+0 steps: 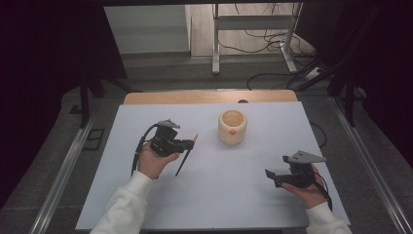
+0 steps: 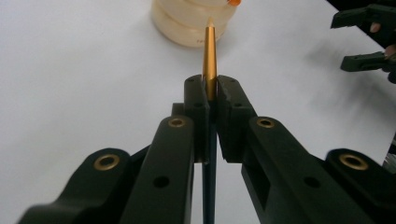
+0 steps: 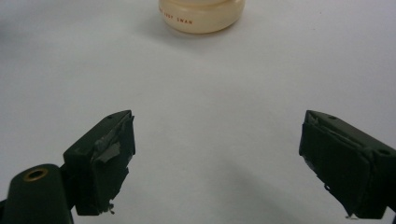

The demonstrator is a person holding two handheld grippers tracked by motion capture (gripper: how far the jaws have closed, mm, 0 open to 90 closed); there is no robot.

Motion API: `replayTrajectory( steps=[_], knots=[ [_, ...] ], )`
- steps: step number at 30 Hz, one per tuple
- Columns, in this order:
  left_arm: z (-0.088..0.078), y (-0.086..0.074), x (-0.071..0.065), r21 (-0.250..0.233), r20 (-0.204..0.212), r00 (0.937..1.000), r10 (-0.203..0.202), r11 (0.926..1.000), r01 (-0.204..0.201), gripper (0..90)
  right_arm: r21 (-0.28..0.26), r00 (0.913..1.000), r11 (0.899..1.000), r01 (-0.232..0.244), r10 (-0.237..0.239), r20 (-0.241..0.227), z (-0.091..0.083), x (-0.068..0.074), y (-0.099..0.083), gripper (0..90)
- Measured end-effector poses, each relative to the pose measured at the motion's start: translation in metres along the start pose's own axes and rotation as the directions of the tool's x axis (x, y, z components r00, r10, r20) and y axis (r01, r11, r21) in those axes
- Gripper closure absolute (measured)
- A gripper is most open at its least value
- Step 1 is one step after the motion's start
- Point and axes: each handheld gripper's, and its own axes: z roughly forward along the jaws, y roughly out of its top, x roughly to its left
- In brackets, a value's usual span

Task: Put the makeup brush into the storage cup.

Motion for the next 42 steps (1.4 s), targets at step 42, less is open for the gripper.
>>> replayTrajectory(
  steps=[42],
  knots=[
    [0.025,0.02,-0.034,-0.052,0.082,0.9931,0.084,0.9954,-0.08,83.7,-0.014,0.9995,1.0,-0.008,0.007,-0.031,0.002,0.006,0.003,11.2]
  ],
)
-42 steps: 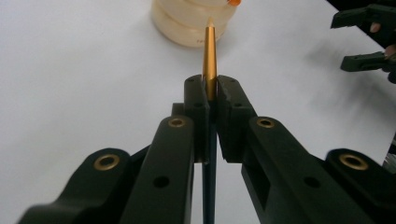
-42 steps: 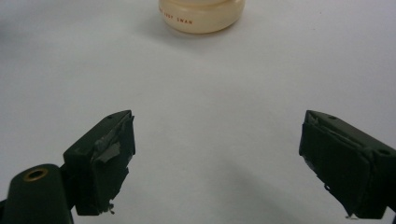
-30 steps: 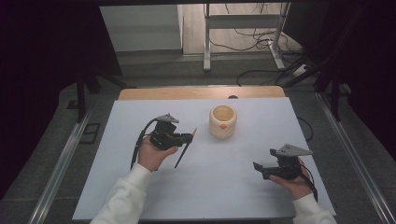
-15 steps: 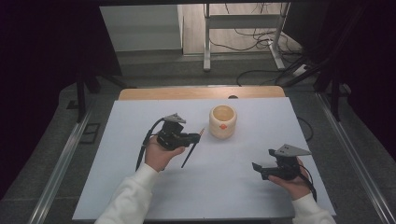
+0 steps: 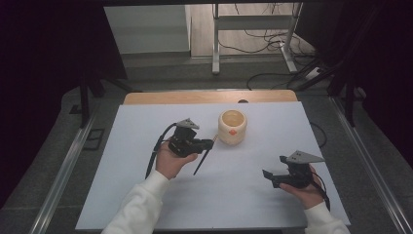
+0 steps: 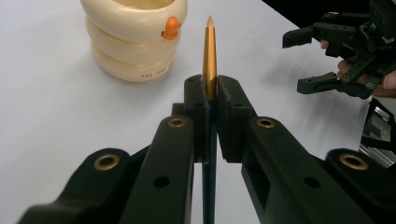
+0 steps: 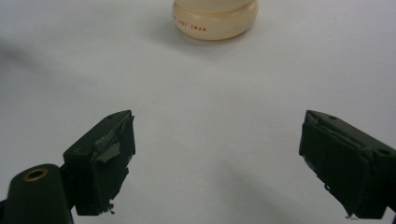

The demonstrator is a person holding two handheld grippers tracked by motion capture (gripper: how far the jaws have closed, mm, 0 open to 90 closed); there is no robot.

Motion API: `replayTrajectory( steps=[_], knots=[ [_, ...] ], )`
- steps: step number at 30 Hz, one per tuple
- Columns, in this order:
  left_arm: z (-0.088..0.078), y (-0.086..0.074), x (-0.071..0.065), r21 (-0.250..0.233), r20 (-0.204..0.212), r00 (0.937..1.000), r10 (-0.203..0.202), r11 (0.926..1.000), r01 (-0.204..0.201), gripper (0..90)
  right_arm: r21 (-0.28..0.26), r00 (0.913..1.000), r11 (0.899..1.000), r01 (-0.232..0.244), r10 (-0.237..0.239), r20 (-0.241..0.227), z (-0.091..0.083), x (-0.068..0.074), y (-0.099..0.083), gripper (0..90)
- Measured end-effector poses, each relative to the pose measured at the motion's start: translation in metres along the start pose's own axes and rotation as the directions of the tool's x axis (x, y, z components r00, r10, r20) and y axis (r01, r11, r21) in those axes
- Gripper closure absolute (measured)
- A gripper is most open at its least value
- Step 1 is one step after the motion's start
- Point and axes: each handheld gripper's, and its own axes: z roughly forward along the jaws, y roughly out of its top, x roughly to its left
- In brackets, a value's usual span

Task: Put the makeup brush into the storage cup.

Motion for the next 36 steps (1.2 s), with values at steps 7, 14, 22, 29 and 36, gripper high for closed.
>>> replayTrajectory(
  steps=[7,14,22,29,36],
  knots=[
    [0.001,0.001,-0.002,-0.007,0.004,1.0,0.001,1.0,-0.001,83.7,-0.015,0.9996,1.0,-0.005,0.005,-0.028,0.001,0.006,0.003,11.3],
    [0.004,0.003,-0.005,-0.004,0.008,0.9999,0.01,0.9999,-0.01,83.7,-0.022,0.9978,1.0,-0.005,0.003,-0.067,0.006,0.014,0.007,11.4],
    [0.007,0.004,-0.006,-0.005,0.01,0.9998,0.015,0.9999,-0.015,83.7,-0.033,0.9944,0.999,0.0,-0.003,-0.105,0.011,0.024,0.011,11.4],
    [0.008,0.005,-0.007,-0.003,0.01,0.9998,0.019,0.9998,-0.019,83.7,-0.032,0.991,0.999,0.006,-0.01,-0.133,0.017,0.032,0.014,11.5],
    [0.008,0.005,-0.007,-0.003,0.01,0.9998,0.019,0.9998,-0.019,83.7,-0.032,0.9879,0.999,0.006,-0.011,-0.155,0.022,0.038,0.016,11.7]
  ],
)
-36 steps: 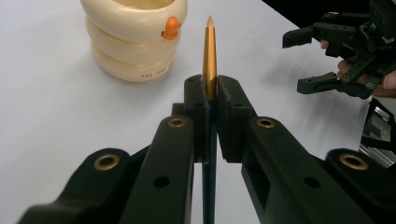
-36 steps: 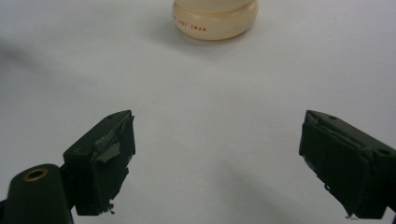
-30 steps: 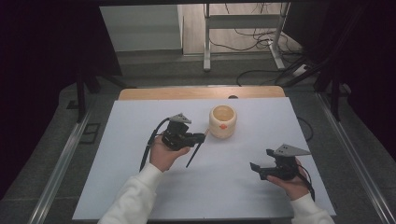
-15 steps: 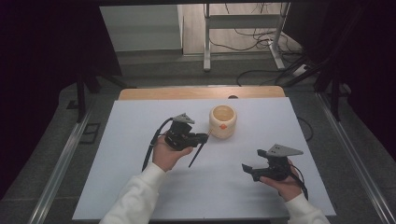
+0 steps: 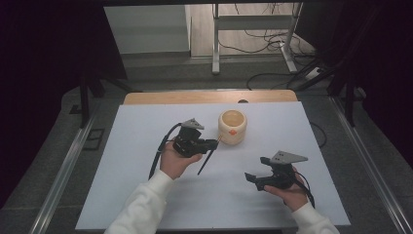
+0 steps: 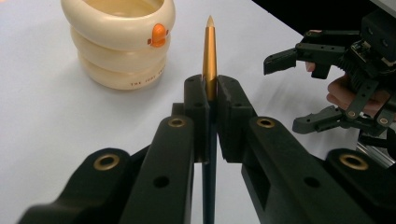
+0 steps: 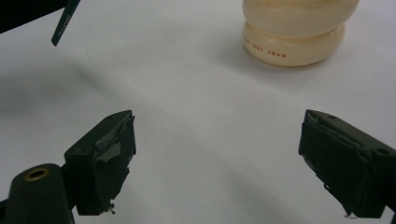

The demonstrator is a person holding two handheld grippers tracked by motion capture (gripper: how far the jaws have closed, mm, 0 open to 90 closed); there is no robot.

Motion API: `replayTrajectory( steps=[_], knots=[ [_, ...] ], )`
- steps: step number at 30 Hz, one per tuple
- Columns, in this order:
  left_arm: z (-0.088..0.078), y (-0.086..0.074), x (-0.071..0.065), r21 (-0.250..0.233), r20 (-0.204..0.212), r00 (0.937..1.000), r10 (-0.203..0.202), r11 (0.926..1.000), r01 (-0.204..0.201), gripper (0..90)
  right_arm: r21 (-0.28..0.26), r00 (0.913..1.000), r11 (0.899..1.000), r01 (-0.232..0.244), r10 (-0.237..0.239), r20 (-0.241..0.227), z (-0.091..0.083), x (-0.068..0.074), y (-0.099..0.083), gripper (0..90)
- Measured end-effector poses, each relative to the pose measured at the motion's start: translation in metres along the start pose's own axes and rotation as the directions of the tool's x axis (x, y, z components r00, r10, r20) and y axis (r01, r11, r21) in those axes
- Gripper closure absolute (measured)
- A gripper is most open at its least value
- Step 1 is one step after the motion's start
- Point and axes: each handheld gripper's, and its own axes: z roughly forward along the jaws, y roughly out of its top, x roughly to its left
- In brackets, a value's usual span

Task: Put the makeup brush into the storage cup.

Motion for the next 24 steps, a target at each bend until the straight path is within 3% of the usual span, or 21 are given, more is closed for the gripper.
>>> replayTrajectory(
  steps=[24],
  knots=[
    [0.0056,0.0016,-0.0035,0.001,0.008,1.0,0.005,1.0,-0.005,83.7,-0.021,0.9993,1.0,-0.001,0.0,-0.037,0.0087,0.0097,0.006,13.2]
  ],
)
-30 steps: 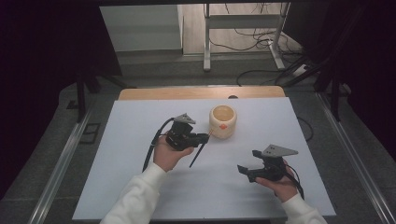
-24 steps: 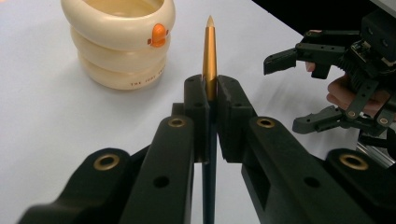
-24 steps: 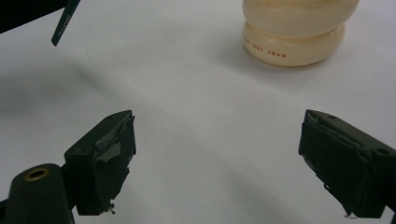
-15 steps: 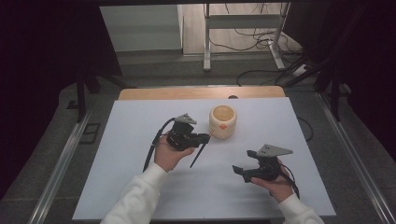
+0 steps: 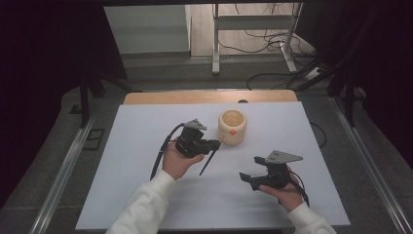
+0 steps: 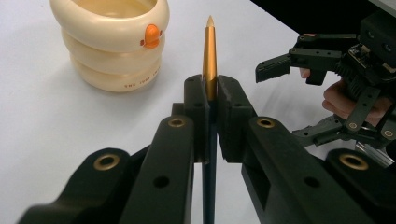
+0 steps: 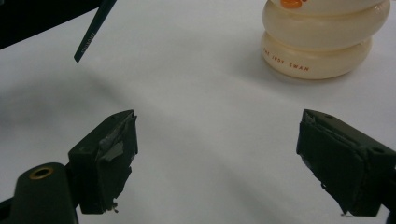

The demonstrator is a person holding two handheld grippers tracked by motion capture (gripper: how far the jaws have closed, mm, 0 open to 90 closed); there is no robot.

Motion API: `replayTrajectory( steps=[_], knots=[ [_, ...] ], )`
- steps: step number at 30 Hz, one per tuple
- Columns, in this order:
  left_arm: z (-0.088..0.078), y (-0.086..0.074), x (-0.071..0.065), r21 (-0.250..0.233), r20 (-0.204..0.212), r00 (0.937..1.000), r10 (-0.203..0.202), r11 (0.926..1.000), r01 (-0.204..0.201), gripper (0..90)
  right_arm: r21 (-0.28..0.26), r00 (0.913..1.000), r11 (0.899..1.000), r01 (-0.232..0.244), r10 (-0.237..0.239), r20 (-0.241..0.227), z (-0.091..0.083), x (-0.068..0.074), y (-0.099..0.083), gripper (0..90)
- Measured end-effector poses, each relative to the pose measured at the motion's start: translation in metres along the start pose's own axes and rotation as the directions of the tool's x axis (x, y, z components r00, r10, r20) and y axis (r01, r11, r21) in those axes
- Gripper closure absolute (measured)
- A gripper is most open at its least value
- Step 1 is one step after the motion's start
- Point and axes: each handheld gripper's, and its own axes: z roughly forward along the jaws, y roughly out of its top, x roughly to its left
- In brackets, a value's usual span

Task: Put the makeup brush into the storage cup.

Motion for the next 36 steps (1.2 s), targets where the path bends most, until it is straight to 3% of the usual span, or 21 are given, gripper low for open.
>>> replayTrajectory(
  steps=[36],
  knots=[
    [0.01,0.002,-0.007,0.007,0.017,0.9997,0.015,0.9999,-0.015,83.7,-0.023,0.9967,1.0,-0.002,0.0,-0.081,0.021,0.016,0.013,16.7]
  ],
)
